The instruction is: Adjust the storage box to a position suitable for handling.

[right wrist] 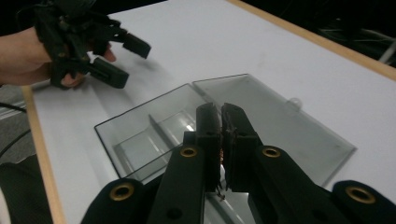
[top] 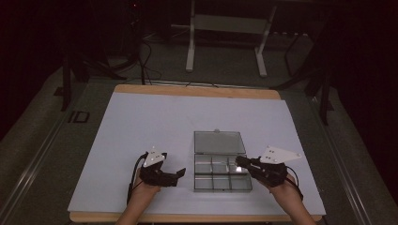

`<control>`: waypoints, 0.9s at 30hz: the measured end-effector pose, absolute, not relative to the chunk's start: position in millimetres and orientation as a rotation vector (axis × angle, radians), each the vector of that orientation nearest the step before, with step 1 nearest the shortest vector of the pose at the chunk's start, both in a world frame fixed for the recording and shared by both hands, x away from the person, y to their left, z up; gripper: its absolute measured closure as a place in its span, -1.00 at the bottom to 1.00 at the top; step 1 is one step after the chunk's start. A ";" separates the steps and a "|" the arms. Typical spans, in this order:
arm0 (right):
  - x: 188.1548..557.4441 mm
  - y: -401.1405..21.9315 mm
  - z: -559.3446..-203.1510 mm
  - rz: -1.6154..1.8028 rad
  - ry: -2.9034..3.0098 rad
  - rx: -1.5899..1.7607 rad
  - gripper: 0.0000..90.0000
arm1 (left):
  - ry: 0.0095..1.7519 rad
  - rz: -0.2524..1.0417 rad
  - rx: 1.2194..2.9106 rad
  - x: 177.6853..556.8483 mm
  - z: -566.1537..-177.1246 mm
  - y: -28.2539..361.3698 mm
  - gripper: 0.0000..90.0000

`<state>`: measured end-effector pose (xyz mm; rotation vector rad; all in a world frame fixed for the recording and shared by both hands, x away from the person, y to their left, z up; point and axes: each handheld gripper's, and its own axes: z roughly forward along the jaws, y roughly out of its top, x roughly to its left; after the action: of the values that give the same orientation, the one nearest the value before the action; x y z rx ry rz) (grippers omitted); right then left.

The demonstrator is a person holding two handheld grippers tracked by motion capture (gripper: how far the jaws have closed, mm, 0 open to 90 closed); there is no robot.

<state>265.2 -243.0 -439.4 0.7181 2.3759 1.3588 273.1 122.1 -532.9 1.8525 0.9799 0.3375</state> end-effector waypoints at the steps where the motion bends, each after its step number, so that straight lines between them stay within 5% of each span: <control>1: 264.7 -240.6 -440.8 1.356 2.385 0.714 0.92 | 0.980 0.338 1.851 273.0 -532.9 122.1 -0.93; 27: 263.5 -214.8 -495.6 1.232 2.544 0.713 0.92 | 0.983 0.330 1.849 272.3 -534.1 122.5 -0.93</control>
<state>263.5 -214.8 -495.6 0.7130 2.5437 1.2320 272.3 122.5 -534.1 1.8490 0.9834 0.3303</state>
